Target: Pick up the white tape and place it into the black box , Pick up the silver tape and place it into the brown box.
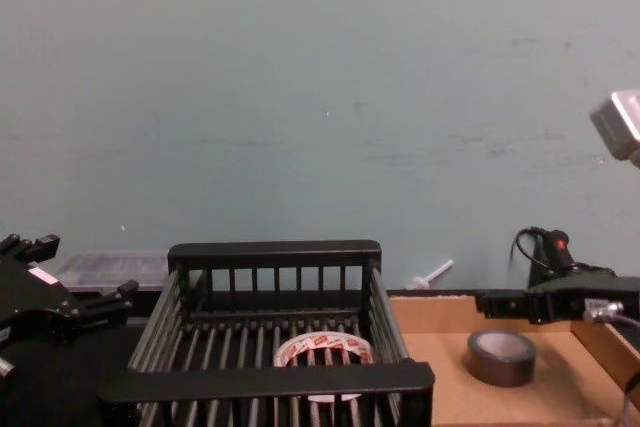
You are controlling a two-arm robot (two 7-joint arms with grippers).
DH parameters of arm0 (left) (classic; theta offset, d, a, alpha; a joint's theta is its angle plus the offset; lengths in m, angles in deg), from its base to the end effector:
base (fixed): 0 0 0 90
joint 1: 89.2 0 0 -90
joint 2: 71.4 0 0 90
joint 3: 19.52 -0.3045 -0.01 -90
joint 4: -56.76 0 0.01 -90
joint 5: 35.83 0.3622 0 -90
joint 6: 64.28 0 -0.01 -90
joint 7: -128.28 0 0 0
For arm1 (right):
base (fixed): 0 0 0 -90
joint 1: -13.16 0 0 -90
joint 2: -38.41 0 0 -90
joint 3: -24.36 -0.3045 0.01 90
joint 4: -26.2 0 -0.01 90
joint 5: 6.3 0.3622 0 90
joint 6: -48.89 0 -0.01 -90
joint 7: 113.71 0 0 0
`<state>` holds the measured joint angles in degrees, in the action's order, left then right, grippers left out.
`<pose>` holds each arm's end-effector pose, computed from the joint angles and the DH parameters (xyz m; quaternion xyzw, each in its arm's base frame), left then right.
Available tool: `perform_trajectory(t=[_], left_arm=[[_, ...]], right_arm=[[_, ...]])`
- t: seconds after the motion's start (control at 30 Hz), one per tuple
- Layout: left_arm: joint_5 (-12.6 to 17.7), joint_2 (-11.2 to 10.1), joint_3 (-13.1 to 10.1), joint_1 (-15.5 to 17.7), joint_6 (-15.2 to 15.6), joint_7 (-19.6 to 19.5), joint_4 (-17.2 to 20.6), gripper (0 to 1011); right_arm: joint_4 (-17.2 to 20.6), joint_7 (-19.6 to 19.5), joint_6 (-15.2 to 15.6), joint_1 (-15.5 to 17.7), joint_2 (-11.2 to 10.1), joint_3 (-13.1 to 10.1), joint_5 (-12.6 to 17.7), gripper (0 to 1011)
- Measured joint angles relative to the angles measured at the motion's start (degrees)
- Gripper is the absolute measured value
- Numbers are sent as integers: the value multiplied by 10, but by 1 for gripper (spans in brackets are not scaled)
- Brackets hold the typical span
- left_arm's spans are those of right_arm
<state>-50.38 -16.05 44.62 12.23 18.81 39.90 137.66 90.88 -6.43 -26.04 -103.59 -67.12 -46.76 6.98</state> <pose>0.4109 0.0768 -0.3242 0.1415 -0.1325 0.5799 0.7913 0.5070 -0.0204 -0.2900 -0.1593 0.0691 -0.5218 0.8352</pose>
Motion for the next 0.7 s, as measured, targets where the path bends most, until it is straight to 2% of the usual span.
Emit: perform_trajectory(t=[0.1,0.3,0.47,0.57,0.7], left_arm=[[0,0,0,0,0,0,0,1001],[0,0,0,0,0,0,0,1001],[0,0,0,0,0,0,0,1001],[0,0,0,0,0,0,0,1001],[0,0,0,0,0,0,0,1001]], right_arm=[[15,-5,-7,10,-1,-6,-3,1002],[68,-32,-39,50,-5,-25,-15,1002],[116,-61,-77,95,-7,-44,-30,1002],[132,-67,-91,112,-8,-50,-34,1002],[156,-72,-129,143,-12,-57,-49,1002]])
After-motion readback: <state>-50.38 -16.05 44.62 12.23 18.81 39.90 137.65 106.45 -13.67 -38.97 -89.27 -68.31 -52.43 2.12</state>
